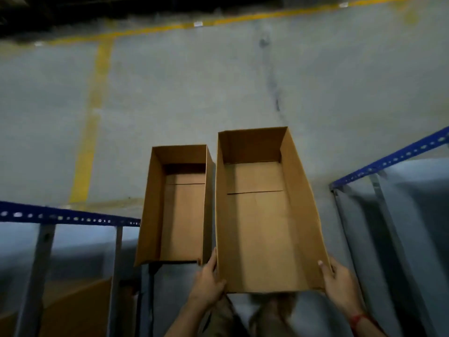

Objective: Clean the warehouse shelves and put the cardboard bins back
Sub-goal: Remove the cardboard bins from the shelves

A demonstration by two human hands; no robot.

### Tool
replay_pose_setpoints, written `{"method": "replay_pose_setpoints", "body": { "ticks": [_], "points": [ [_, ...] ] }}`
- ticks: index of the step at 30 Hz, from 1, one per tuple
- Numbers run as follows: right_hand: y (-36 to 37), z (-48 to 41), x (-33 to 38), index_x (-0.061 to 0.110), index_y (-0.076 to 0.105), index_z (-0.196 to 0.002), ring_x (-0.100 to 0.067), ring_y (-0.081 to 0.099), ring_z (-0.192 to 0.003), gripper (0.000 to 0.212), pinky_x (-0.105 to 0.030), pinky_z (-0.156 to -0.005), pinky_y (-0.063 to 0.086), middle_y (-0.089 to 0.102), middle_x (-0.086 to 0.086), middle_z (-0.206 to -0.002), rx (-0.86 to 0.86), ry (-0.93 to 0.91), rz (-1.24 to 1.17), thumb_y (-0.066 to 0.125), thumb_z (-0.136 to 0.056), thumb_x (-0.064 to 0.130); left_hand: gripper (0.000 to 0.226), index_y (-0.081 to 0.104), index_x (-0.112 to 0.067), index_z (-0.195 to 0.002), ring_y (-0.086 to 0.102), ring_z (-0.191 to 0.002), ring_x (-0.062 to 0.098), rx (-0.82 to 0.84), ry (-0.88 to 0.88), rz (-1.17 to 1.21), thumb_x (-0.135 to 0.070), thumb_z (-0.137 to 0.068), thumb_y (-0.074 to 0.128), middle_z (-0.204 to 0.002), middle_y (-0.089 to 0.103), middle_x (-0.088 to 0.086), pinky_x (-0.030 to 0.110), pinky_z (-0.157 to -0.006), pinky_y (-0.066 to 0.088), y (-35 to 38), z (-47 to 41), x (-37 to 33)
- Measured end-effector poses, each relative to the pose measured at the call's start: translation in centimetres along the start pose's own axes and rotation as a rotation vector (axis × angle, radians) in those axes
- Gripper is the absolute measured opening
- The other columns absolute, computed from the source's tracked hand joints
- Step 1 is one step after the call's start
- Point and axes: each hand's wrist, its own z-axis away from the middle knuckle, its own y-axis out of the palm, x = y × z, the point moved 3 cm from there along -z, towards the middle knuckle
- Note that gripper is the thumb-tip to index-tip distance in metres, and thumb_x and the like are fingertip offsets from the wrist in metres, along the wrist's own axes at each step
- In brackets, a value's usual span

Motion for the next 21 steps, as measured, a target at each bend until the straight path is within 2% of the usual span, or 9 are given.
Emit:
{"method": "replay_pose_setpoints", "body": {
  "ticks": [4,7,9,12,15,17,19,21],
  "points": [
    [6.5,-6.3,-0.8,0.005,0.070,-0.111,-0.037,0.068,-0.091,0.024,-0.043,-0.077,0.054,0.073,-0.021,-0.099,0.024,-0.017,0.003,0.057,-0.099,0.020,0.083,0.016,-0.055,-0.150,0.063,-0.114,0.016,-0.060,-0.014,0.045,-0.044,-0.083,0.065,-0.126,0.061,-0.015,0.039,-0.096,0.055,0.0,-8.3,3.1],
    [11.4,-11.2,-1.6,0.009,0.068,-0.120,-0.036,0.066,-0.103,0.033,-0.047,-0.089,0.054,0.071,-0.017,-0.113,0.092,-0.059,0.018,0.053,-0.100,0.030,0.082,0.020,-0.060,-0.149,0.067,-0.107,0.020,-0.060,-0.057,0.058,-0.035,-0.085,0.065,-0.123,0.066,-0.009,0.044,-0.090,0.058,0.1,-14.6,7.0],
    [14.1,-12.8,-2.5,0.010,0.065,-0.125,-0.034,0.065,-0.107,0.041,-0.046,-0.093,0.053,0.070,-0.016,-0.117,0.108,-0.088,0.011,0.050,-0.099,0.037,0.086,0.019,-0.057,-0.151,0.068,-0.106,0.021,-0.067,-0.102,0.082,-0.024,-0.087,0.066,-0.124,0.065,-0.008,0.046,-0.089,0.059,0.5,-17.2,9.8],
    [17.3,-13.8,-2.8,0.008,0.059,-0.135,-0.030,0.063,-0.113,0.037,-0.043,-0.097,0.051,0.067,-0.015,-0.124,0.100,-0.142,-0.011,0.054,-0.101,0.023,0.082,0.026,-0.047,-0.153,0.068,-0.102,0.013,-0.139,-0.124,0.093,-0.011,-0.090,0.064,-0.124,0.066,-0.007,0.042,-0.090,0.059,1.3,-19.2,12.9],
    [20.0,-13.3,-2.3,0.010,0.056,-0.138,-0.025,0.064,-0.102,0.038,-0.041,-0.092,0.053,0.070,-0.014,-0.116,0.152,-0.164,-0.037,0.055,-0.101,0.018,0.075,0.034,-0.035,-0.153,0.064,-0.110,0.016,-0.216,-0.155,0.056,-0.011,-0.089,0.066,-0.126,0.066,-0.004,0.040,-0.097,0.055,1.1,-20.5,15.8],
    [21.3,-13.1,-1.9,0.012,0.052,-0.141,-0.023,0.064,-0.102,0.041,-0.036,-0.091,0.052,0.069,-0.011,-0.115,0.203,-0.155,-0.080,0.054,-0.101,0.018,0.073,0.037,-0.035,-0.151,0.062,-0.115,0.018,-0.219,-0.185,0.057,-0.014,-0.089,0.068,-0.132,0.064,-0.003,0.042,-0.101,0.053,0.7,-21.1,16.6],
    [22.2,-13.3,-1.5,0.015,0.043,-0.148,-0.016,0.061,-0.109,0.048,-0.030,-0.094,0.049,0.064,-0.002,-0.125,0.282,-0.157,-0.077,0.054,-0.101,0.020,0.072,0.035,-0.037,-0.151,0.062,-0.114,0.021,-0.193,-0.212,0.049,-0.014,-0.090,0.066,-0.129,0.064,-0.001,0.044,-0.100,0.053,0.4,-21.9,16.7],
    [23.0,-14.6,-1.9,0.016,0.037,-0.151,-0.019,0.060,-0.115,0.055,-0.035,-0.100,0.049,0.061,-0.002,-0.132,0.343,-0.141,-0.052,0.056,-0.100,0.015,0.072,0.031,-0.038,-0.152,0.064,-0.107,0.025,-0.150,-0.234,0.052,-0.016,-0.091,0.064,-0.123,0.066,0.002,0.046,-0.096,0.055,0.3,-22.6,16.5]
  ]
}}
